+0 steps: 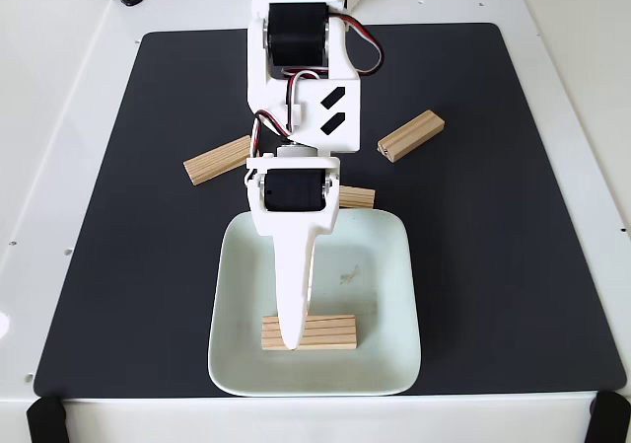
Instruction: Pick up the wooden block and place them on the plate.
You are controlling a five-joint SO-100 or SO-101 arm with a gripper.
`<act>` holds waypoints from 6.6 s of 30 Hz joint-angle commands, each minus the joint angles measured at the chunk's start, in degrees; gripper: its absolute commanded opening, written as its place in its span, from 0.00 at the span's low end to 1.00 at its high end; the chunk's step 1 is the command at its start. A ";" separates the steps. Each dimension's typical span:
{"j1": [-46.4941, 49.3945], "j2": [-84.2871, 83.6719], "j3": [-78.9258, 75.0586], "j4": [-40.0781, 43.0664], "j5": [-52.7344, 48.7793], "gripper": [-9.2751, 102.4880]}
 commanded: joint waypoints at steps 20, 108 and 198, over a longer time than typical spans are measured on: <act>-8.96 61.26 59.68 0.35 -0.53 0.08; -22.41 40.17 49.83 41.13 -22.68 0.33; -22.85 60.64 62.84 24.17 -23.91 0.08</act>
